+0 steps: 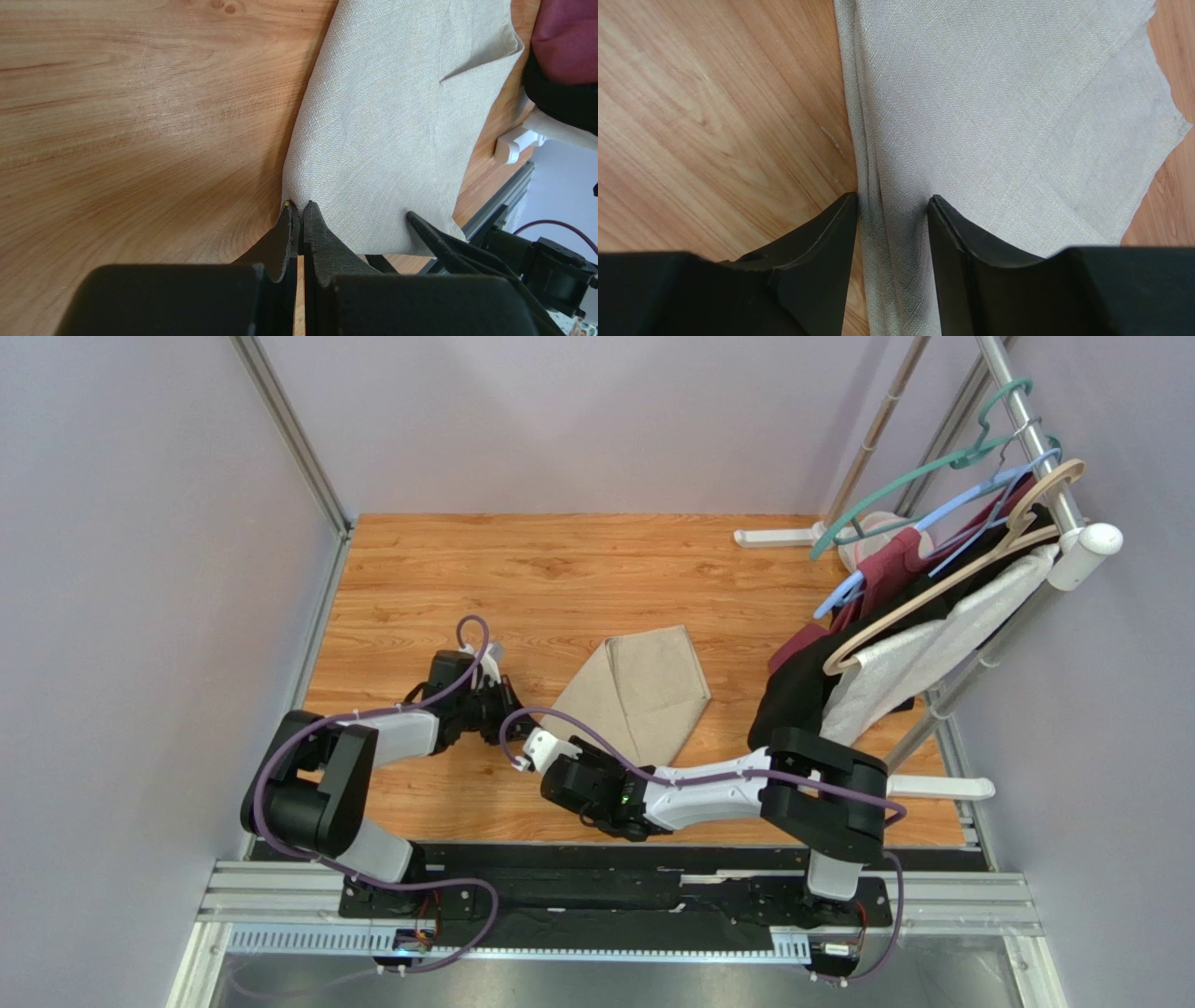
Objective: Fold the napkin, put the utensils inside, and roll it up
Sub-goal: Roll the napkin with the utensil
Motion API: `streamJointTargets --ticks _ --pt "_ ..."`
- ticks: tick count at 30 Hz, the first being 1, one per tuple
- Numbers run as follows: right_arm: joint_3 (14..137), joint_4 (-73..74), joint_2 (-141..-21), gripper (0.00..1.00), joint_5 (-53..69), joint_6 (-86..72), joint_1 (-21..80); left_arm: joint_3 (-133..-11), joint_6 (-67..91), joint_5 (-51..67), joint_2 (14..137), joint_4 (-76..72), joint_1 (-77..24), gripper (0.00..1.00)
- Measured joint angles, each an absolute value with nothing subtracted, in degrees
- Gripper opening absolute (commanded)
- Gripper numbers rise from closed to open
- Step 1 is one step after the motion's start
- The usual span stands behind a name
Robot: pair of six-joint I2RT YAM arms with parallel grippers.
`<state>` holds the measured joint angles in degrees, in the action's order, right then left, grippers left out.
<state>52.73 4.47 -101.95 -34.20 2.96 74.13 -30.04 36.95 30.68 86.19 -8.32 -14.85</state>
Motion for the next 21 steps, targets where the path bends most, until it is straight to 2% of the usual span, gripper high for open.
streamJointTargets --ticks 8,9,10,11,12,14,15,18,21 --pt "53.6 4.1 -104.2 0.09 -35.6 3.8 74.2 -30.4 36.9 30.7 86.2 -7.9 -14.9 0.00" --pt "53.7 4.1 -104.5 0.00 -35.7 3.9 74.2 -30.4 36.9 30.7 86.2 -7.9 -14.9 0.00" --pt "53.8 4.1 -104.6 0.00 -35.6 3.9 74.2 -30.4 36.9 30.7 86.2 -7.9 -14.9 0.00" --pt "53.8 4.1 -104.6 0.00 -35.5 4.0 74.2 -30.4 36.9 30.7 86.2 -7.9 -14.9 0.05" --pt "53.8 4.2 -104.6 0.00 -35.3 4.0 74.2 -30.4 36.9 30.7 86.2 -7.9 -14.9 0.20" --pt "53.9 4.5 -104.6 0.00 -34.8 3.9 74.2 -30.5 36.6 30.7 86.2 -7.7 -14.9 0.37" --pt "54.0 4.6 -104.5 0.00 -34.4 3.9 74.2 -30.5 36.7 30.6 86.1 -7.6 -14.9 0.53" --pt "54.0 5.3 -103.8 0.00 -32.1 3.5 73.7 -30.5 36.7 29.8 84.8 -6.3 -14.9 0.68" --pt "53.9 6.4 -102.1 0.00 -26.6 2.0 72.3 -30.5 36.6 27.6 80.6 -4.0 -14.9 0.73"
